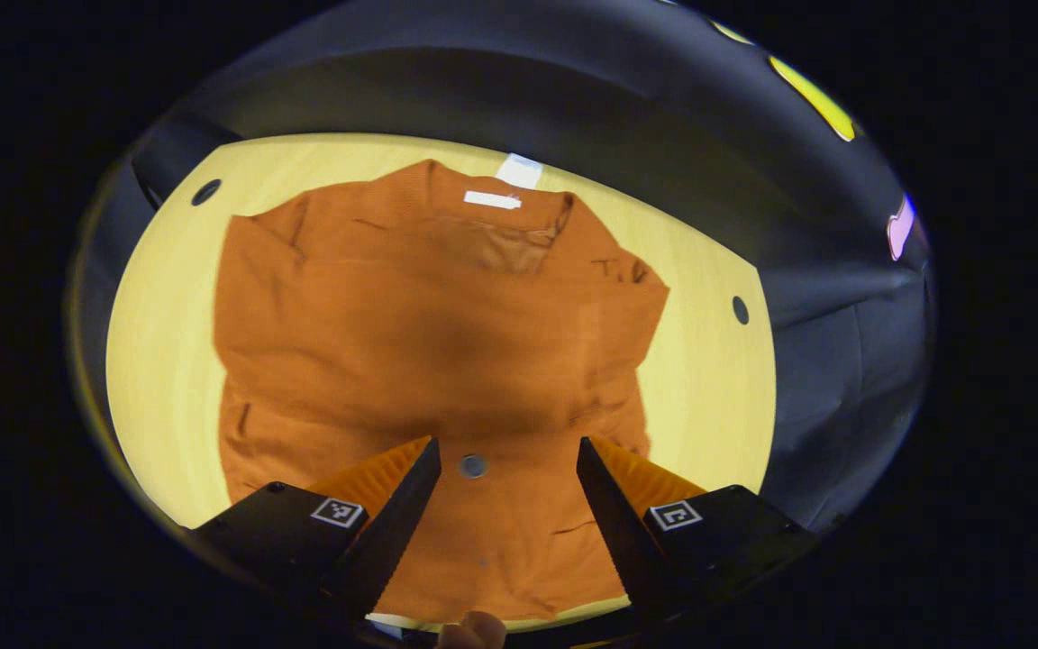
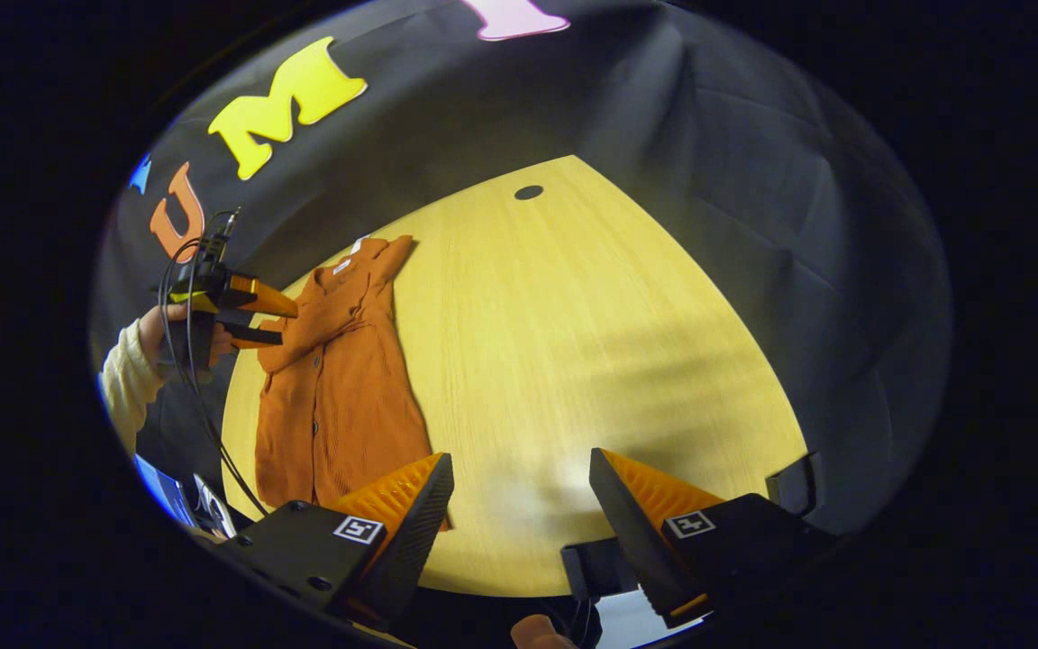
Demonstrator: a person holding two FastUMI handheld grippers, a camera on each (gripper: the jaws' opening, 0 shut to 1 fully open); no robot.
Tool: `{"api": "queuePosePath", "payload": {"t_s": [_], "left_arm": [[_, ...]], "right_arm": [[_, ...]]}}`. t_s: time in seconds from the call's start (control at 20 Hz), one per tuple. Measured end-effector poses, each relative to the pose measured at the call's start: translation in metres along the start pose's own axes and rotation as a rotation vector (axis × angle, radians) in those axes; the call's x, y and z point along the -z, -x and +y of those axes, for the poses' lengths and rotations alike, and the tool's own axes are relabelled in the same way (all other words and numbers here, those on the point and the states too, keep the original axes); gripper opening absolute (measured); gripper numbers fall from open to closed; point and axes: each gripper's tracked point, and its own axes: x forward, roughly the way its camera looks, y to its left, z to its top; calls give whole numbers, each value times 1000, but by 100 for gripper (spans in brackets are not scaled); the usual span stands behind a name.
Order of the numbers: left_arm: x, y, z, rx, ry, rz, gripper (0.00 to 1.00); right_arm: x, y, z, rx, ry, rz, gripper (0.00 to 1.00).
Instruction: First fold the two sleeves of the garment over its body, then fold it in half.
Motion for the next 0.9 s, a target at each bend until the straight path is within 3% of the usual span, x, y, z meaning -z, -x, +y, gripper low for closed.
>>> {"api": "queuePosePath", "payload": {"t_s": [0.1, 0.3, 0.45, 0.75, 0.9], "left_arm": [[18, 12, 33, -2, -15, -12, 99], [43, 40, 118, -134, -68, -94, 99], [66, 56, 163, -175, -48, -93, 100], [98, 91, 213, -223, 27, -37, 99], [135, 82, 214, -173, 44, 51, 99]], "right_arm": [[4, -7, 19, -5, 33, 16, 98], [16, -21, 56, -26, 56, 47, 97], [29, -31, 76, -34, 71, 77, 97], [47, -46, 90, -20, 145, 144, 98], [53, -45, 86, 4, 200, 192, 94]]}}
